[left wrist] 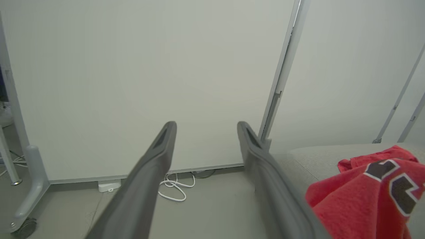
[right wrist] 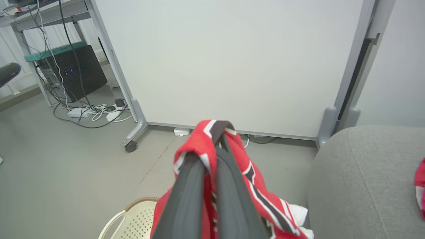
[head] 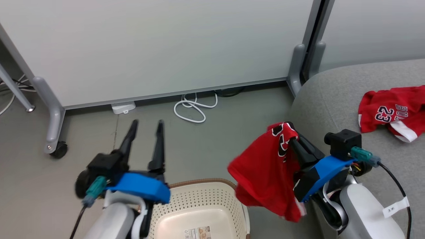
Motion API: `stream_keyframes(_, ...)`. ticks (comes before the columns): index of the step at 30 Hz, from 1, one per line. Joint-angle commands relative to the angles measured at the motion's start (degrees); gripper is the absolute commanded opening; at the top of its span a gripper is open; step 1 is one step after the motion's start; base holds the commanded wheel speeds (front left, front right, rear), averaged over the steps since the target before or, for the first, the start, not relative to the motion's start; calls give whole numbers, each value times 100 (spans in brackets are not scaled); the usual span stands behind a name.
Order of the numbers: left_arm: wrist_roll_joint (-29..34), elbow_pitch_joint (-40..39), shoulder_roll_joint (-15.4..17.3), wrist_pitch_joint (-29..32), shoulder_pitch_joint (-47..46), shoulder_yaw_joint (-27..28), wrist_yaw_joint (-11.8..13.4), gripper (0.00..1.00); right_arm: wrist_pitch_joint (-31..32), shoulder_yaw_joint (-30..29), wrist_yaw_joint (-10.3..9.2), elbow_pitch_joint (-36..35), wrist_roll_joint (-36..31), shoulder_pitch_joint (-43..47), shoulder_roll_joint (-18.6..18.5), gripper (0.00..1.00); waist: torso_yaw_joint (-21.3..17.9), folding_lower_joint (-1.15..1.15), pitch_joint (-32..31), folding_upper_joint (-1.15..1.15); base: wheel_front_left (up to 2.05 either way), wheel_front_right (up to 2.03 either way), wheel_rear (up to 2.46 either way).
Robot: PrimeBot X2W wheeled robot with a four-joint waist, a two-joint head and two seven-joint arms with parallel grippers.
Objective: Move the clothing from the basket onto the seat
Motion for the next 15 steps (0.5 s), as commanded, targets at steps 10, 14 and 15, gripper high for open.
stream_keyframes(10,422,-351,61,-24,1337,1508,13,100,246,-551,3,-976,-366,756,275,0,-467,0,-184,0,0,0,0)
stream_keyframes(14,483,-329,21,-21,1737,1871,53,100,360,-731,3,-1309,-464,1055,356,0,-619,0,-232,0,0,0,0)
stream_keyframes(15,478,-305,19,-21,1815,1926,50,100,387,-781,3,-1383,-476,1128,371,0,-646,0,-239,0,0,0,0)
